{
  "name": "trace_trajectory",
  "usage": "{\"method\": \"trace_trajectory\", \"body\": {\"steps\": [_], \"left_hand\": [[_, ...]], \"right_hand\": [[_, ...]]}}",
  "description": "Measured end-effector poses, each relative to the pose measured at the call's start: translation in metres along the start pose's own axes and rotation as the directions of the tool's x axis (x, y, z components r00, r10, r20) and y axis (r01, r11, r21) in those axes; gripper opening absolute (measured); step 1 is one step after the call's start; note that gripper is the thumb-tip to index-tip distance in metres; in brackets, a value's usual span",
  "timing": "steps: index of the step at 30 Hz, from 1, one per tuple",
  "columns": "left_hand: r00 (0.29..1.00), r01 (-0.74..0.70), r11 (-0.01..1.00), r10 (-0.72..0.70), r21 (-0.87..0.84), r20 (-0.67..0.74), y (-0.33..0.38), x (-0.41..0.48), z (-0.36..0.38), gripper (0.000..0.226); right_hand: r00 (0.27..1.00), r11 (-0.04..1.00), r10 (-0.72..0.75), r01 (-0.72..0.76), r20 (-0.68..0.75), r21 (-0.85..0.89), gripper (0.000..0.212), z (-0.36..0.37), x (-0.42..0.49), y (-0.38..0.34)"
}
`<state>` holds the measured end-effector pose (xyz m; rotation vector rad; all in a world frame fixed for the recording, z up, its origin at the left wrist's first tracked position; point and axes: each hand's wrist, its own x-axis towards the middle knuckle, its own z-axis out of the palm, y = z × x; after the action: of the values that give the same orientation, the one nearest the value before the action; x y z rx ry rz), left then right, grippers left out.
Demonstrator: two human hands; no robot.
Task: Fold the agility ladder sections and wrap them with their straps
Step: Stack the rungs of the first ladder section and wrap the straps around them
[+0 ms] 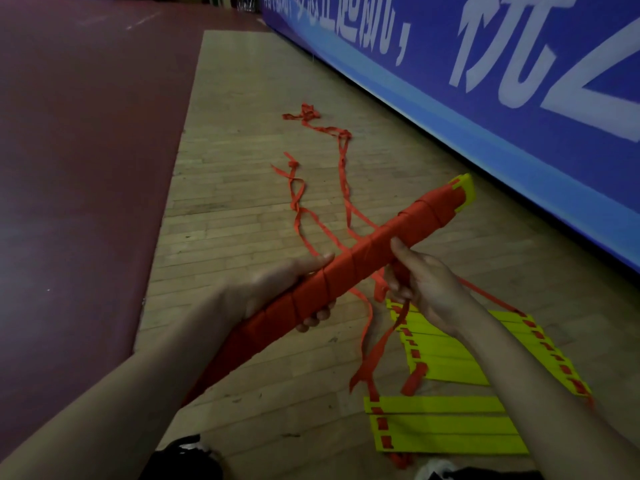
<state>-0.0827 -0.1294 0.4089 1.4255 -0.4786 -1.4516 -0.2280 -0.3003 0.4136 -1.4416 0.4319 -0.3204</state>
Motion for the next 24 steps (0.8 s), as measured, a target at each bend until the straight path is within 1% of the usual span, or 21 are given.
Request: {"method": "trace_trajectory", "body": {"steps": [3, 4, 8, 11, 12, 13, 15, 16, 18, 19, 21, 24], "left_hand": [[0.998, 0.052, 0.994, -0.053, 0.095, 0.017, 0.006, -0.006, 0.009, 0.057], [0.998, 0.056, 0.99, -0.054, 0.133, -0.019, 0.008, -0.007, 0.011, 0.059], [0.971, 0.0, 0.964, 0.064, 0.267, -0.229, 0.009, -0.006, 0.019, 0.057], [0.922, -0.007, 0.916, 0.161, 0.401, -0.353, 0.006, -0.001, 0.027, 0.062], [0.9, 0.002, 0.891, 0.196, 0.453, -0.39, 0.005, 0.001, 0.029, 0.061], [0.877, -0.003, 0.867, 0.242, 0.499, -0.416, 0.003, 0.006, 0.029, 0.055], [0.848, -0.019, 0.817, 0.319, 0.576, -0.424, 0.003, 0.007, 0.033, 0.039], [0.839, -0.016, 0.791, 0.344, 0.612, -0.421, 0.004, 0.005, 0.034, 0.038], [0.823, 0.005, 0.717, 0.393, 0.697, -0.41, 0.003, 0.007, 0.034, 0.045], [0.808, 0.028, 0.673, 0.42, 0.739, -0.413, 0.002, 0.008, 0.034, 0.051], [0.763, 0.063, 0.595, 0.489, 0.801, -0.423, -0.002, 0.01, 0.034, 0.055], [0.701, 0.09, 0.478, 0.593, 0.874, -0.397, -0.004, 0.008, 0.037, 0.056]], "right_hand": [[0.999, 0.997, 0.026, -0.029, -0.042, -0.073, 0.04, 0.0, 0.002, 0.005], [0.998, 0.995, 0.029, -0.034, -0.051, -0.096, 0.041, 0.0, 0.002, 0.006], [0.996, 0.988, 0.013, -0.025, -0.083, -0.15, 0.04, 0.0, 0.003, 0.01], [0.994, 0.968, 0.005, -0.032, -0.108, -0.249, 0.038, 0.001, 0.003, 0.011], [0.993, 0.966, 0.009, -0.039, -0.12, -0.256, 0.037, 0.002, 0.003, 0.011], [0.991, 0.973, 0.026, -0.056, -0.134, -0.225, 0.034, 0.003, 0.003, 0.01], [0.987, 0.993, 0.086, -0.096, -0.133, -0.073, 0.025, 0.004, 0.004, 0.007], [0.988, 0.994, 0.107, -0.11, -0.114, -0.019, 0.022, 0.004, 0.005, 0.006], [0.987, 0.992, 0.119, -0.122, -0.107, -0.025, 0.029, 0.003, 0.007, 0.006], [0.985, 0.991, 0.111, -0.119, -0.13, -0.056, 0.033, 0.003, 0.008, 0.008], [0.979, 0.99, 0.108, -0.121, -0.172, -0.068, 0.036, 0.003, 0.007, 0.011], [0.973, 0.985, 0.172, -0.164, -0.153, 0.06, 0.033, 0.006, 0.006, 0.011]]}}
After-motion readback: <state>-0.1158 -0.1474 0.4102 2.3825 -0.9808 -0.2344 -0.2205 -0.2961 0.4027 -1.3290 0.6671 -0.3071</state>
